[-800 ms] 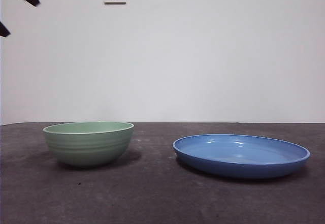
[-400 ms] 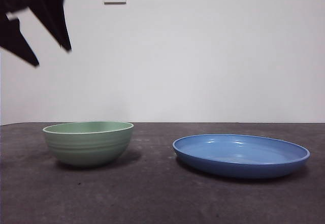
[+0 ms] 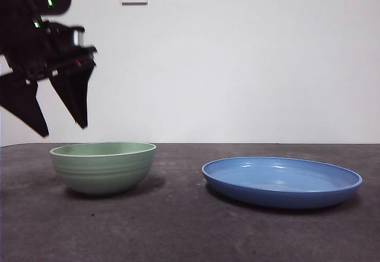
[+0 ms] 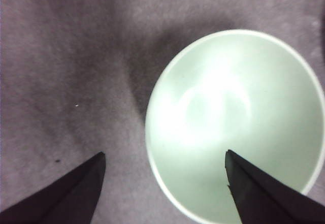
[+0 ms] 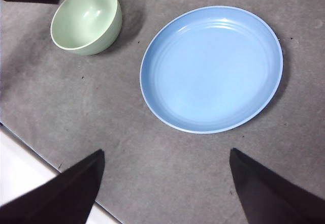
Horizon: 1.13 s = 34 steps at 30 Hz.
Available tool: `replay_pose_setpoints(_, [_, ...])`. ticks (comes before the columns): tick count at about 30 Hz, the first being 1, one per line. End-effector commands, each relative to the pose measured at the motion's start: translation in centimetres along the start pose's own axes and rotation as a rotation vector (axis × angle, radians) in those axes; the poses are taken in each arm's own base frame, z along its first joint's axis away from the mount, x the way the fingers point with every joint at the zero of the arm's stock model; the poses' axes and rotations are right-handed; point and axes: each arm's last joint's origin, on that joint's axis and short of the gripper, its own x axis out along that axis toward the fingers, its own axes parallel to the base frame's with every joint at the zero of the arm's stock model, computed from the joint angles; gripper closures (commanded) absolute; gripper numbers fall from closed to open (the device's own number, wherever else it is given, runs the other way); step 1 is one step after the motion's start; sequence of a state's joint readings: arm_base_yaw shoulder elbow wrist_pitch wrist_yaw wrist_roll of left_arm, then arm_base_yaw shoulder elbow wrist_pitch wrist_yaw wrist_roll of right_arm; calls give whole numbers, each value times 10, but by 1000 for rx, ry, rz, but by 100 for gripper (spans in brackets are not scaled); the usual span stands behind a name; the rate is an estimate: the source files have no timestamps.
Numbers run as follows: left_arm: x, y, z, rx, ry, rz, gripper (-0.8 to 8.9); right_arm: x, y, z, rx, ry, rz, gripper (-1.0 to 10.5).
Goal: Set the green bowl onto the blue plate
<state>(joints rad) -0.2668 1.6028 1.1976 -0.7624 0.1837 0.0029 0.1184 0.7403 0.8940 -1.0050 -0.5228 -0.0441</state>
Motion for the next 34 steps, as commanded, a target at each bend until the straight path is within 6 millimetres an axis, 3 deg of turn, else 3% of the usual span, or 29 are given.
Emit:
replay_pose_setpoints(1, [10, 0, 8, 17, 1, 2, 440, -3, 2, 5, -4, -20, 2, 556])
replay_pose_setpoints(11, [37, 2, 12, 17, 30, 0, 462, -3, 2, 5, -8, -27, 2, 556])
replay_pose_setpoints(24, [38, 2, 11, 11, 37, -1, 770, -3, 2, 5, -9, -27, 2, 556])
replay_pose_setpoints(34, [38, 3, 12, -14, 30, 35, 798, -3, 2, 6, -13, -34, 2, 556])
